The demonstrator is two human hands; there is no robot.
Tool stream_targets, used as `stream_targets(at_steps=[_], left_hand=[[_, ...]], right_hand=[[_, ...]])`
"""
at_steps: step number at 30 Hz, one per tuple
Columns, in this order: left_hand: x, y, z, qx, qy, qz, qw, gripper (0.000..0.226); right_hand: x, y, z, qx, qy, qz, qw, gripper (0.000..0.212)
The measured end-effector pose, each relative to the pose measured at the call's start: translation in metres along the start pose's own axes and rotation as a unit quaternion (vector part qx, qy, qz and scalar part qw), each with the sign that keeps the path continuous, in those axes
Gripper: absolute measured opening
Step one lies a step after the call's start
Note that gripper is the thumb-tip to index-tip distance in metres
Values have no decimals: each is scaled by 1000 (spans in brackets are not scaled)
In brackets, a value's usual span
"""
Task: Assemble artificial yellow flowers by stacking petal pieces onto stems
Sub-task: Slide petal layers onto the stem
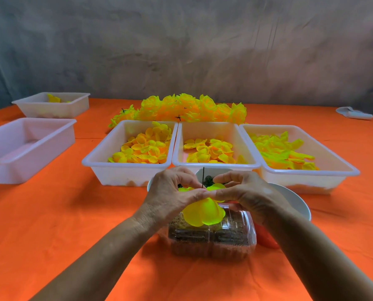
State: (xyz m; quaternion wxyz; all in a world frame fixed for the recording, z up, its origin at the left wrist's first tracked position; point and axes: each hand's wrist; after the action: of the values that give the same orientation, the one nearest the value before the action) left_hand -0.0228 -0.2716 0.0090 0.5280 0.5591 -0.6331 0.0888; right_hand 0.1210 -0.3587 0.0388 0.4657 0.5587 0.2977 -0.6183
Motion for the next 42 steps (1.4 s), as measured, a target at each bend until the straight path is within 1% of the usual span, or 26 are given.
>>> stream_targets(at_steps=[4,7,10,13,15,17,19,21,23,25,26,29,32,34,36,39,40,42], left_hand=[[-5,-4,2,16,-27,34,999,15],[-11,-6,2,22,-48,42,998,9],[-17,-8,3,27,-43,50,997,8],[-18,-6,1,20,-41,48,998,7],[-16,-4,-1,2,-37,44,998,10],[-15,-3,-2,-17,-34,35,999,15],[-13,-1,-4,-29,-35,24,999,16],[-12,-1,-6,-38,-33,12,999,16],[-11,0,-8,-48,-27,5,998,15],[-10,0,-9,-53,-25,3,998,14],[-10,0,-9,-53,-26,4,998,15],[-8,0,-8,-49,-28,12,998,21],[-8,0,-7,-43,-29,13,999,18],[-8,-1,-6,-36,-29,10,999,16],[-8,-2,-6,-34,-29,6,999,15],[-8,-2,-6,-31,-28,1,999,16],[-8,-2,-7,-30,-27,1,999,16],[-9,-1,-7,-28,-30,6,999,17]], right_hand=[[1,1,-1,0,0,-3,1000,33],[4,1,-3,4,2,-1,1000,34],[6,1,-4,5,3,9,1000,34],[6,3,-4,-1,29,8,1000,30],[6,8,-6,12,63,18,998,25],[6,17,-10,48,108,6,993,19],[7,29,-17,101,154,12,983,17],[7,47,-27,161,190,59,967,12],[8,69,-42,235,209,146,938,12],[9,95,-59,298,186,280,893,18],[10,108,-67,310,159,337,875,22],[15,137,-91,286,66,433,852,37],[16,153,-108,253,10,501,828,49],[17,159,-117,229,-10,513,827,53],[20,162,-125,201,-23,512,835,55],[26,163,-137,168,-31,507,845,50],[27,163,-140,176,-28,502,846,46],[31,163,-142,226,-7,467,855,39]])
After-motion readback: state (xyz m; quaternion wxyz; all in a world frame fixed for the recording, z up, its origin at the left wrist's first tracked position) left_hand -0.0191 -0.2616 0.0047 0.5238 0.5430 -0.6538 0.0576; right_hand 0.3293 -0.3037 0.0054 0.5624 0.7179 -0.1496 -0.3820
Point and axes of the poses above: each hand's wrist, its own z-axis away from the middle knuckle, its own y-axis out of the back of the hand, x = y × z, and after that the axes turned 5 degrees about -z, right-handed
